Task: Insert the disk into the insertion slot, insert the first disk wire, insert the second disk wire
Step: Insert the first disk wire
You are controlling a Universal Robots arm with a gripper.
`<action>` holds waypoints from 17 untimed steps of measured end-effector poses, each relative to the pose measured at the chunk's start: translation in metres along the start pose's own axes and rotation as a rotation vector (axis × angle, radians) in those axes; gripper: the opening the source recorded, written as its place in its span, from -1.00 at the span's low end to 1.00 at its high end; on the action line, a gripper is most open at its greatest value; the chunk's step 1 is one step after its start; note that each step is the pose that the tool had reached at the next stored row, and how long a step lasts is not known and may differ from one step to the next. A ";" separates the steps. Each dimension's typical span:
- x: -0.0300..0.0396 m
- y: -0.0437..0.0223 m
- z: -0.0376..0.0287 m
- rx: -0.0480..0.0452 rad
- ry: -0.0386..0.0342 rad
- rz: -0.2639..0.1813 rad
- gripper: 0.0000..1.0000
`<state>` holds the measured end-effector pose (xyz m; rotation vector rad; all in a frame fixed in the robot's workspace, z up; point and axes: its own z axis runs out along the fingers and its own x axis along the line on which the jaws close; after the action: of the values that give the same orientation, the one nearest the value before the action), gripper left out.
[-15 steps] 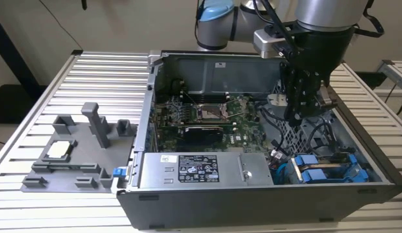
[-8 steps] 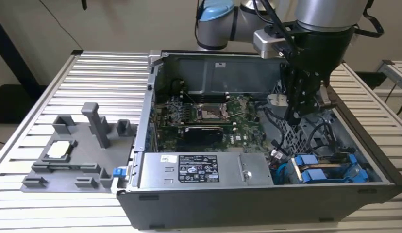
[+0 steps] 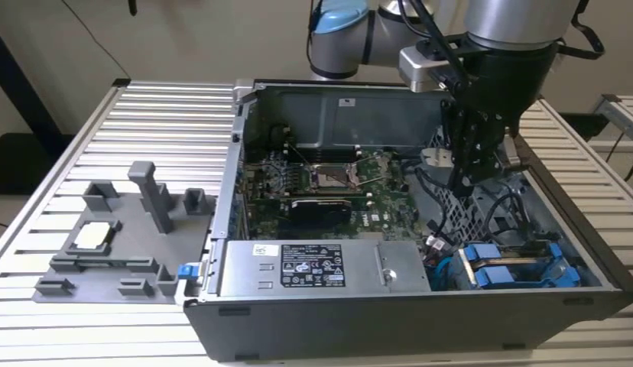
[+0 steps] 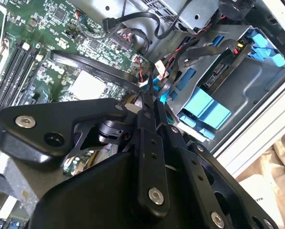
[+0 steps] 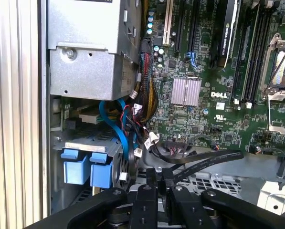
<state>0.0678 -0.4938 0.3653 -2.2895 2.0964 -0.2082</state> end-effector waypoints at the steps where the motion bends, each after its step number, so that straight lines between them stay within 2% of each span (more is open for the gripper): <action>1: 0.0000 0.0000 0.0000 0.0000 0.0001 0.000 -0.67; 8: 0.0012 -0.0002 0.0004 -0.0004 -0.0004 0.000 -0.67; 12: 0.0208 -0.0076 0.0026 -0.0166 -0.0043 -0.001 -0.67; 15: 0.0376 -0.0146 0.0048 -0.0346 -0.0123 -0.001 -0.67; 17: 0.0422 -0.0164 0.0053 -0.0393 -0.0144 -0.002 -0.67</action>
<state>0.0882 -0.5346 0.3651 -2.3070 2.1107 -0.1514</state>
